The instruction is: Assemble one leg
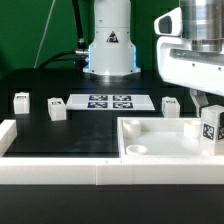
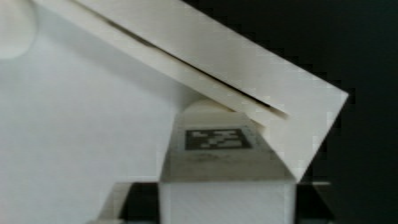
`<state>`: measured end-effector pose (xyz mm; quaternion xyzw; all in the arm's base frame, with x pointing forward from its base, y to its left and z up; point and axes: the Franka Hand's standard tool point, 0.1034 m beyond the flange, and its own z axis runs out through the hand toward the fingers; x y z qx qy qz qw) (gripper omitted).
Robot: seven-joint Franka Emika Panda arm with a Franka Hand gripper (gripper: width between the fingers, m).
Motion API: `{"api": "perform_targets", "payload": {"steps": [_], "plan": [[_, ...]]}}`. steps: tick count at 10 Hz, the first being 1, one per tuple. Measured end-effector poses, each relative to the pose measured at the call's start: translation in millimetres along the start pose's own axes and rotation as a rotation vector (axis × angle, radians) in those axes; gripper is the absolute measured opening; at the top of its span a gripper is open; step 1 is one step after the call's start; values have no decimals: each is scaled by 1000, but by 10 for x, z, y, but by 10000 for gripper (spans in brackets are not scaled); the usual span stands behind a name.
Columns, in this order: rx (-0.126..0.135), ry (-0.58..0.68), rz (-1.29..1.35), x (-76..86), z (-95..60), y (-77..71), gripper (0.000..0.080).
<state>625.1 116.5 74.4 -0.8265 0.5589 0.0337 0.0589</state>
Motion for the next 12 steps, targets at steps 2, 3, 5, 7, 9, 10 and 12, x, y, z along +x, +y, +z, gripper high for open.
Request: {"api": "perform_targets", "payload": {"steps": [2, 3, 5, 7, 9, 10, 12], "plan": [[3, 8, 246, -19, 2, -8, 290], [11, 11, 391, -25, 2, -14, 290], [27, 26, 654, -27, -2, -24, 290], [31, 22, 754, -22, -6, -27, 290], [32, 6, 784, -34, 0, -30, 347], [31, 6, 754, -43, 4, -30, 482], [31, 7, 730, -40, 6, -29, 612]]}}
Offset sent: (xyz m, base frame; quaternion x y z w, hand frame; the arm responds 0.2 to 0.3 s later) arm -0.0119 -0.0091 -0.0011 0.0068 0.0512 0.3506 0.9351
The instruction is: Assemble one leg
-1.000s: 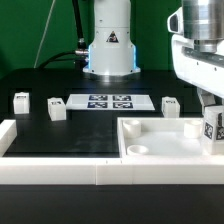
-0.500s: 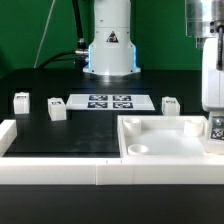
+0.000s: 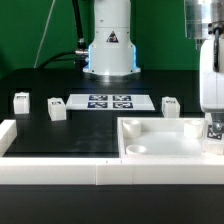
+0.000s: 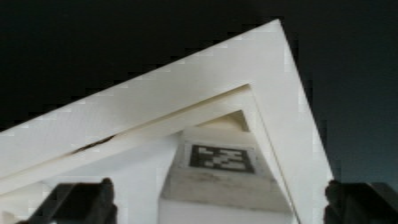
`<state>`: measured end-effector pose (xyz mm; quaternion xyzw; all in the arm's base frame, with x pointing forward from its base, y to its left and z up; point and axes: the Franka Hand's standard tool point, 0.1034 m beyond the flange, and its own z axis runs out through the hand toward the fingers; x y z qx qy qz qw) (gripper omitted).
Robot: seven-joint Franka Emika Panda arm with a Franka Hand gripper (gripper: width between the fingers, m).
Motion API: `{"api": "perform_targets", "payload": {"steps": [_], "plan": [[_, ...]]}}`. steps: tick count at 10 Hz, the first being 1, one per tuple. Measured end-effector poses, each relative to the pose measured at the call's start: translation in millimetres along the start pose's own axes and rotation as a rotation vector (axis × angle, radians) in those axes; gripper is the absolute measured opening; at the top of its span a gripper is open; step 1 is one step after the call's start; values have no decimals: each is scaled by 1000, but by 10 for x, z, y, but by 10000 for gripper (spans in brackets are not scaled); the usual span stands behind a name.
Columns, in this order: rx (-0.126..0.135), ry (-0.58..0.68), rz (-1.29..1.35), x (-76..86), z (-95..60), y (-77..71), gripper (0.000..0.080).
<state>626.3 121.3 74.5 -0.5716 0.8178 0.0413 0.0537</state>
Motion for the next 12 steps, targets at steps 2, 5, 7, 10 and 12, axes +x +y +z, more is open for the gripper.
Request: {"api": "perform_targets", "payload": {"steps": [2, 5, 7, 10, 12], "plan": [[-2, 1, -110, 36, -7, -21, 638], [-5, 1, -420, 41, -18, -31, 649], [-6, 3, -647, 39, -19, -32, 649], [-35, 25, -944, 13, -30, -11, 649], [-31, 28, -1153, 52, -21, -47, 649]]}}
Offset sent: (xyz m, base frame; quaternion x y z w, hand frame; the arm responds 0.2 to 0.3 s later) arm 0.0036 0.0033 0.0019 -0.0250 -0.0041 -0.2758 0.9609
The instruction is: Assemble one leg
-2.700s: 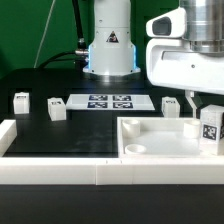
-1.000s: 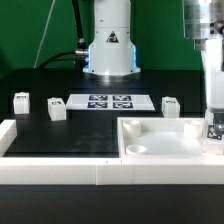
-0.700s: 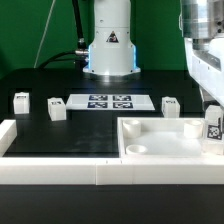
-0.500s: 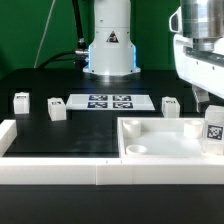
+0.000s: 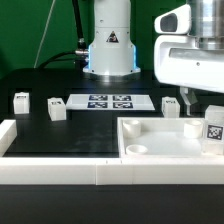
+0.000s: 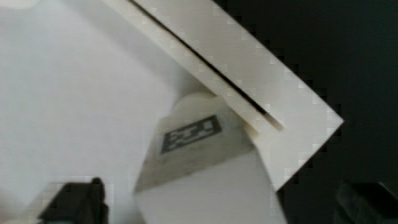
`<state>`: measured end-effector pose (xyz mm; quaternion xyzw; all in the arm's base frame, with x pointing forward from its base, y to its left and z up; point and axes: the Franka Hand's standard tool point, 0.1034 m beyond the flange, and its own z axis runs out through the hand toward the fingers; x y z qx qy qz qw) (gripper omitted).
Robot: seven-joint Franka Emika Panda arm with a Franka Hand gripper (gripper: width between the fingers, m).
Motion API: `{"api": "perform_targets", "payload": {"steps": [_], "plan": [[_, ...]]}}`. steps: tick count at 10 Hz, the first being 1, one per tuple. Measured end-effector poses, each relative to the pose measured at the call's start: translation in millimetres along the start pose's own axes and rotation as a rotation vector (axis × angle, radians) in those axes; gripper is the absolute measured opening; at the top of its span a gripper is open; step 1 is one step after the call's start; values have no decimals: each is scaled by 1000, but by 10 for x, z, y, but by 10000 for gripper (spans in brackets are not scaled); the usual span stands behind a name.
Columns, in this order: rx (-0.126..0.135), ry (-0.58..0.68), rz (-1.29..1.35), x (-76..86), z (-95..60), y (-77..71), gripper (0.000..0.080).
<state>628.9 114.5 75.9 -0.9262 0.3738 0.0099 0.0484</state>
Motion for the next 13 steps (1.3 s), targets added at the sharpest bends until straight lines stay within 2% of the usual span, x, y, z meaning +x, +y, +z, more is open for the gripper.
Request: {"api": "perform_targets", "payload": {"steps": [2, 4, 6, 7, 10, 11, 13], "plan": [[-9, 7, -248, 40, 0, 31, 649], [-3, 17, -266, 45, 5, 24, 649], [-3, 18, -264, 47, 5, 26, 382], [-3, 18, -264, 48, 5, 26, 291], [-3, 17, -234, 50, 5, 27, 291], [10, 18, -118, 60, 8, 32, 291], [16, 16, 119, 52, 9, 44, 291]]}}
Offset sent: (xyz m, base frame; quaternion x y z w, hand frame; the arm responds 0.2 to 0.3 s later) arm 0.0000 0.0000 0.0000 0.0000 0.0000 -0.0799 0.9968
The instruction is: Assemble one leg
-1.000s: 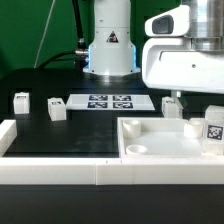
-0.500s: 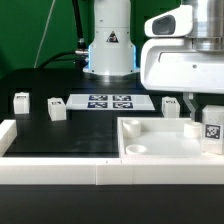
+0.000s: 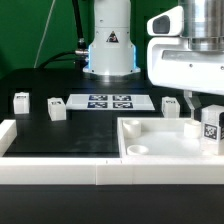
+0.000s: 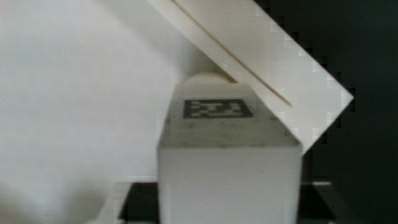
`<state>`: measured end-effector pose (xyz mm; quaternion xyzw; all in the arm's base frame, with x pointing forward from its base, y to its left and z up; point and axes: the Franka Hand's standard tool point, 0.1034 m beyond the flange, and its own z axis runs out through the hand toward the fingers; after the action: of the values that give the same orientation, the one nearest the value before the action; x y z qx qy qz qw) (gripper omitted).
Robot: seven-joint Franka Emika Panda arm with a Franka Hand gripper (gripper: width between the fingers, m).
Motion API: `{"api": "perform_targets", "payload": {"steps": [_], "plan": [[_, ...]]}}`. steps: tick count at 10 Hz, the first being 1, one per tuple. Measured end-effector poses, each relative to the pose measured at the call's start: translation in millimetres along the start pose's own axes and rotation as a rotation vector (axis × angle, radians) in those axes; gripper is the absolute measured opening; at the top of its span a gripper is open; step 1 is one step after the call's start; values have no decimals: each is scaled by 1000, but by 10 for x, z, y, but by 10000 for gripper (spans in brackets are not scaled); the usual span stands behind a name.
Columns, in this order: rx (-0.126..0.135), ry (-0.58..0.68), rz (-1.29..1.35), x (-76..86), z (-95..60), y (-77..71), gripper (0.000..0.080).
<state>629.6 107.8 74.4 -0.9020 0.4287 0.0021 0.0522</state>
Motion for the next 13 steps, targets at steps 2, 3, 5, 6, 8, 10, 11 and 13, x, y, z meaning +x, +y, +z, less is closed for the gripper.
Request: {"api": "perform_targets", "payload": {"steps": [2, 3, 5, 6, 8, 10, 11, 13], "plan": [[7, -7, 236, 6, 1, 23, 291], [11, -15, 374, 0, 4, 34, 291], [14, -24, 598, -15, 4, 43, 292], [19, -18, 708, -25, 3, 48, 292], [17, -20, 906, -40, 0, 42, 293], [16, -19, 1075, -45, -9, 37, 293], [16, -14, 1100, -45, -15, 36, 293], [15, -12, 1125, -34, -19, 48, 297]]}}
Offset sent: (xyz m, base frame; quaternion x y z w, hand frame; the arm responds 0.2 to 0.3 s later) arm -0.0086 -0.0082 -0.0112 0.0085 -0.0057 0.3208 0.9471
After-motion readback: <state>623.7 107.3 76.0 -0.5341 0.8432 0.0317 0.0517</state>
